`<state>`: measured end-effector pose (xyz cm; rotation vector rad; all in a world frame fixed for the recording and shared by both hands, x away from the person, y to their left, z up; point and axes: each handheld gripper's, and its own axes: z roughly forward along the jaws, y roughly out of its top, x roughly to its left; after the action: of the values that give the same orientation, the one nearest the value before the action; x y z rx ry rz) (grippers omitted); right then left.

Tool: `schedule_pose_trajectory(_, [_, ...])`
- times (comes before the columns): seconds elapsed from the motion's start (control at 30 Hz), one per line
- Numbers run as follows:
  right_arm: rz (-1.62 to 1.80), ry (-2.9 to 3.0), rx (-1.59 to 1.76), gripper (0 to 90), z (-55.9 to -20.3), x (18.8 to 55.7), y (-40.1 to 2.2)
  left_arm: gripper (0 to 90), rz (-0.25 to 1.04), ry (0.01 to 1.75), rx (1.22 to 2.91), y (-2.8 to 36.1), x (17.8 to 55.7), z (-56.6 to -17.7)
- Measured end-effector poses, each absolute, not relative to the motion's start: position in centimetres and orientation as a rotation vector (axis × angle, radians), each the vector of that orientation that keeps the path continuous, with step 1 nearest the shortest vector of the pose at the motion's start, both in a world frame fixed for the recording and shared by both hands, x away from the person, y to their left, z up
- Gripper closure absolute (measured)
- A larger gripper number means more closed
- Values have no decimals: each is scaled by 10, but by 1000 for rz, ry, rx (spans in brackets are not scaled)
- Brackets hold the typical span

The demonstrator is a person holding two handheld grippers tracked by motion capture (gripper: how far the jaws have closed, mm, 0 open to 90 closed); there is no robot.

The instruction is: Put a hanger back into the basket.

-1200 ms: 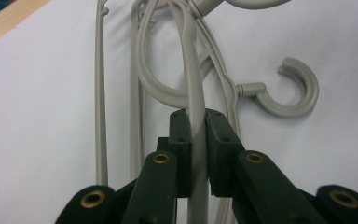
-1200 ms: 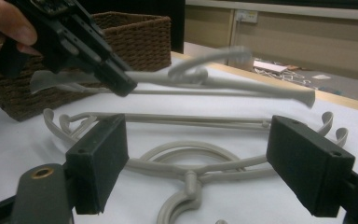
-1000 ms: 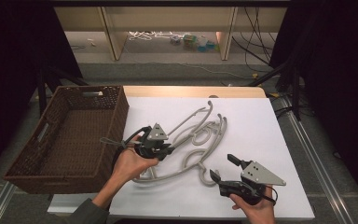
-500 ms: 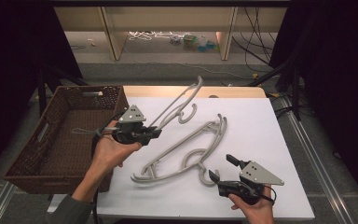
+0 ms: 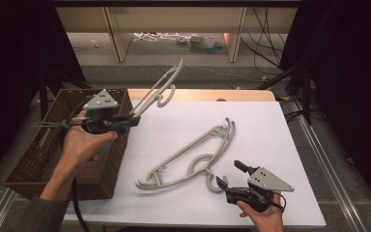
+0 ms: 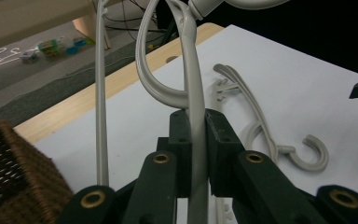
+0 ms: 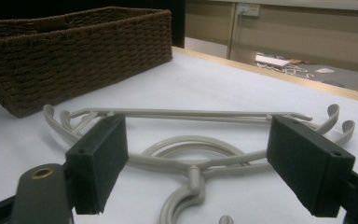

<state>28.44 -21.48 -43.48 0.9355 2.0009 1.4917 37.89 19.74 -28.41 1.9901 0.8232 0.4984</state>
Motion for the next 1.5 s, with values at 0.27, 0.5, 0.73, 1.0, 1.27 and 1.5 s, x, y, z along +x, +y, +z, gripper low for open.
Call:
schedule_pose_trajectory(0.27, [1517,1983,957,213,-435,286,-216,820,560,855,2022,236,372,-283])
schedule_pose_trajectory(0.5, [1523,1986,965,207,-436,286,-215,820,579,891,2034,261,367,-294])
schedule_pose_trajectory(0.73, [1509,1978,966,174,-436,287,-216,820,605,909,2073,284,360,-303])
schedule_pose_trajectory(1.0, [1538,1963,965,157,-437,288,-214,820,627,929,2107,306,353,-318])
schedule_pose_trajectory(1.27, [1518,1977,970,157,-437,287,-215,820,656,950,2169,321,348,-326])
schedule_pose_trajectory(1.5, [1523,1970,979,157,-438,289,-214,820,677,949,2200,328,344,-329])
